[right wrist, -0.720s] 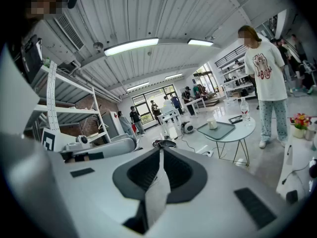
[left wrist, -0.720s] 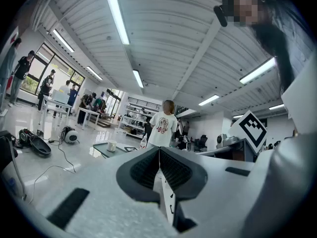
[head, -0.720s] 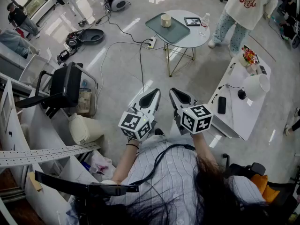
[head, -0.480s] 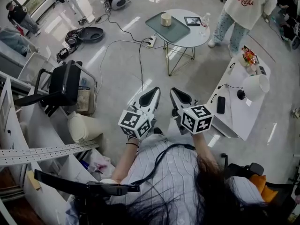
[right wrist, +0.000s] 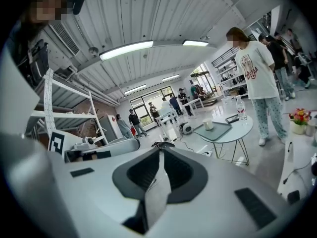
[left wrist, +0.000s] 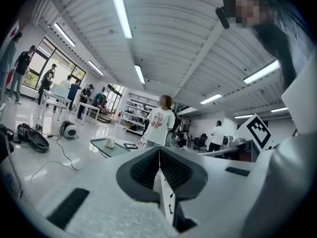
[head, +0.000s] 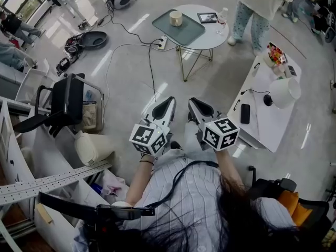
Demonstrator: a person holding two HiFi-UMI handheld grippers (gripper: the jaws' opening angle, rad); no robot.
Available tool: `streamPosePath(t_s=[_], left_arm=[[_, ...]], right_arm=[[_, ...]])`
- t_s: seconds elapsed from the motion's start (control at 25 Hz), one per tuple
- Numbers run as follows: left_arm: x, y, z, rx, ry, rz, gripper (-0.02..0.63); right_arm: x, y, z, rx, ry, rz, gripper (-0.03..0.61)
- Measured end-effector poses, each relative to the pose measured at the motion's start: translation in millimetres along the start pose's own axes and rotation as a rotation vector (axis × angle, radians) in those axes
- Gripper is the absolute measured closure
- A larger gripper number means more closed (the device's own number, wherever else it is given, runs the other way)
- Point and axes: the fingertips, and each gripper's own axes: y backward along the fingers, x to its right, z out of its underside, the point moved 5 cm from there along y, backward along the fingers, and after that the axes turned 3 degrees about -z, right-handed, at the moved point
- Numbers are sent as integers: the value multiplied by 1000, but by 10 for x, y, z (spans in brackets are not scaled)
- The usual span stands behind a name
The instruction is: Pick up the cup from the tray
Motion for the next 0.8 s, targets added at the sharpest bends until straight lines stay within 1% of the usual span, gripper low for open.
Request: streamPosePath(t_s=[0.24,0.56,0.8], left_arm=[[-269,-422,-68,-17,15,-15,600],[-649,-1249,-306,-25,13,-37,600],[-863,-1736,-535,1,2,-68,600]], right_arm=[[332,-340,-150,-42,-5,-8,532],[985,-916,-670,-51,-29,-48,532],[1350,-1232,-1014,-56,-14,-76,531]])
